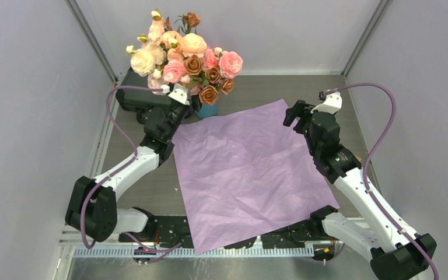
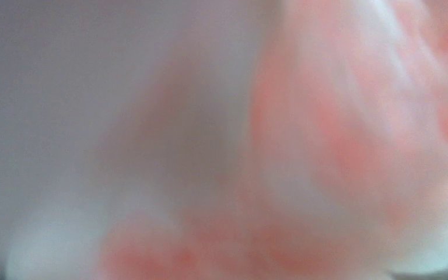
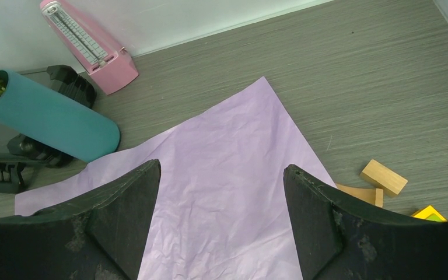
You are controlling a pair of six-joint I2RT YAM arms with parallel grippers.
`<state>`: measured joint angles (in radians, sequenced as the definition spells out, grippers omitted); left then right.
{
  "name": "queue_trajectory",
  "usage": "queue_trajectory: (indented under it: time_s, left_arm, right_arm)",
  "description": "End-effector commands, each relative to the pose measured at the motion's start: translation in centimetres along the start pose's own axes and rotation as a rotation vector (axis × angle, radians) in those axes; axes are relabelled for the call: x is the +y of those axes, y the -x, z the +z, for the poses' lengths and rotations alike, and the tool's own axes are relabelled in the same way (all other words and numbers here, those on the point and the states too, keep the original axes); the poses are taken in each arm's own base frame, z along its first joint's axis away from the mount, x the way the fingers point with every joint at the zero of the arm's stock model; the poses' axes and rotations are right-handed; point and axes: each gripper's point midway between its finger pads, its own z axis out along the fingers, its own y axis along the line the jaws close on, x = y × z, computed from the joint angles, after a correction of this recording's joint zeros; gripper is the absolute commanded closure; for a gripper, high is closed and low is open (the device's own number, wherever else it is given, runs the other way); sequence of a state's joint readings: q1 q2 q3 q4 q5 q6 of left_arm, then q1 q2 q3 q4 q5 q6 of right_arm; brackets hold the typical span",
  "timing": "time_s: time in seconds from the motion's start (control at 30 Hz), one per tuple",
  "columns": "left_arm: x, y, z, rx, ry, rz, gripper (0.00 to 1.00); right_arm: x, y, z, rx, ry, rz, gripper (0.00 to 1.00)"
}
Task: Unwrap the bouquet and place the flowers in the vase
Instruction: Insert the fake flower into the vase.
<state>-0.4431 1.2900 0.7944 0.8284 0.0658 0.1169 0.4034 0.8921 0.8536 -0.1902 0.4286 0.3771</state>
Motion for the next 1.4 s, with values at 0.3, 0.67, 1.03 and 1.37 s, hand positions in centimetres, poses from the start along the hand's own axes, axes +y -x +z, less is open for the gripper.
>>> queue_trajectory:
  time_s: [0.3,0.67,1.03,1.37]
  left_arm:
    - [-0.3,1.5,1.6,-0.025,-0.032,0.01,0.4]
    - [-0.4,2.7,0.1,-0.037,-0.037,0.003,0.21]
    - [-0.5,3.5,-1.5,-0.038,-0.041,-0.017,0.16]
    - [-1.5,3.9,-3.9,-0.019,-0.071,-0.111,0.0]
  right_arm:
    - [0.1,1.8,-0.6,-0.051,0.003,0.04,0.18]
    - [0.1,1.7,-0.5,-0.047,0.005,0.04,0.18]
    - [0.3,1.6,-0.5,-0.043,0.012,0.046,0.18]
    - [0.2,1.5,-0.6,-0.041,0.01,0.042,0.17]
